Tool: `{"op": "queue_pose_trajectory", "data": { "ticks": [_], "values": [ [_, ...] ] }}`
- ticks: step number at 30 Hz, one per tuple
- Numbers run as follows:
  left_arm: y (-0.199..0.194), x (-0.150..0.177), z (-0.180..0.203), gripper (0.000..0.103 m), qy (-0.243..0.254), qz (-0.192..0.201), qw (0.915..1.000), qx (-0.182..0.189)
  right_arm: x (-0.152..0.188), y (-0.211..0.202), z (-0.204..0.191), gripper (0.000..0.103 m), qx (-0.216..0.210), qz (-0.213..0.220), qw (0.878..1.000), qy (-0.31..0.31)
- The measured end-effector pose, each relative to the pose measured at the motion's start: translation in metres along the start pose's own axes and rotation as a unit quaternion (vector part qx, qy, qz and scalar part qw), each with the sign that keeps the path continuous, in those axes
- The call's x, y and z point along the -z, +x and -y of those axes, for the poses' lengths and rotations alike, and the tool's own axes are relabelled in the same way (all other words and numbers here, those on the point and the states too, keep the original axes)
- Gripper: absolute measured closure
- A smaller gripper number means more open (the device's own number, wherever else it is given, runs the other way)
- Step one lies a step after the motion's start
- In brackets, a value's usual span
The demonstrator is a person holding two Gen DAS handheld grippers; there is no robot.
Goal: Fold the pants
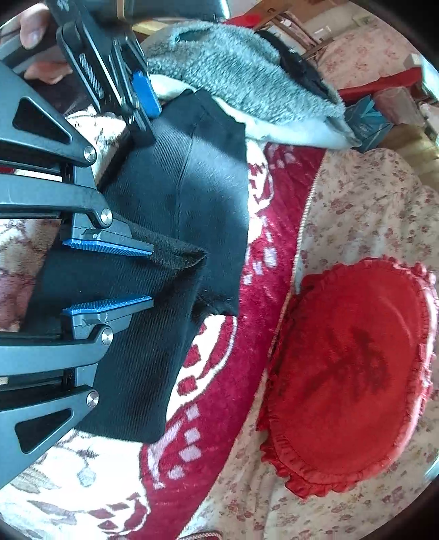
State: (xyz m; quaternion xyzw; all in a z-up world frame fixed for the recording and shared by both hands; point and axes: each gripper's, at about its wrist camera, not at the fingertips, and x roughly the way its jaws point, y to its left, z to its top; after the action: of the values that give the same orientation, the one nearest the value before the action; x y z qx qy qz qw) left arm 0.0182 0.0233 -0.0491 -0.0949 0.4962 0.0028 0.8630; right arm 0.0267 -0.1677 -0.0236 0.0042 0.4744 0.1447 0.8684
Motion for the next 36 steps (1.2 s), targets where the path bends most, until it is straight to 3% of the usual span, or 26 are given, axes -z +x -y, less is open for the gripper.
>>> {"op": "queue_pose_trajectory", "data": {
  "ticks": [5, 9, 17, 24, 36],
  "values": [
    [-0.006, -0.005, 0.028, 0.044, 0.029, 0.01, 0.9994, 0.019, -0.002, -0.021, 0.001, 0.08, 0.005, 0.017, 1.0, -0.008],
    [-0.01, -0.001, 0.033, 0.044, 0.038, 0.016, 0.9991, 0.004, -0.001, -0.027, 0.007, 0.08, 0.004, 0.024, 1.0, 0.004],
    [-0.014, 0.004, 0.023, 0.044, 0.033, 0.013, 0.9994, -0.002, 0.0, -0.01, -0.006, 0.08, -0.001, 0.004, 1.0, 0.002],
    [-0.01, 0.014, 0.01, 0.044, 0.023, 0.005, 0.9996, -0.013, 0.001, -0.019, -0.012, 0.08, -0.006, 0.012, 1.0, -0.003],
    [-0.007, 0.014, -0.004, 0.044, 0.0, -0.005, 0.9998, -0.017, 0.004, 0.011, -0.021, 0.078, -0.019, -0.016, 1.0, -0.01]
  ]
}}
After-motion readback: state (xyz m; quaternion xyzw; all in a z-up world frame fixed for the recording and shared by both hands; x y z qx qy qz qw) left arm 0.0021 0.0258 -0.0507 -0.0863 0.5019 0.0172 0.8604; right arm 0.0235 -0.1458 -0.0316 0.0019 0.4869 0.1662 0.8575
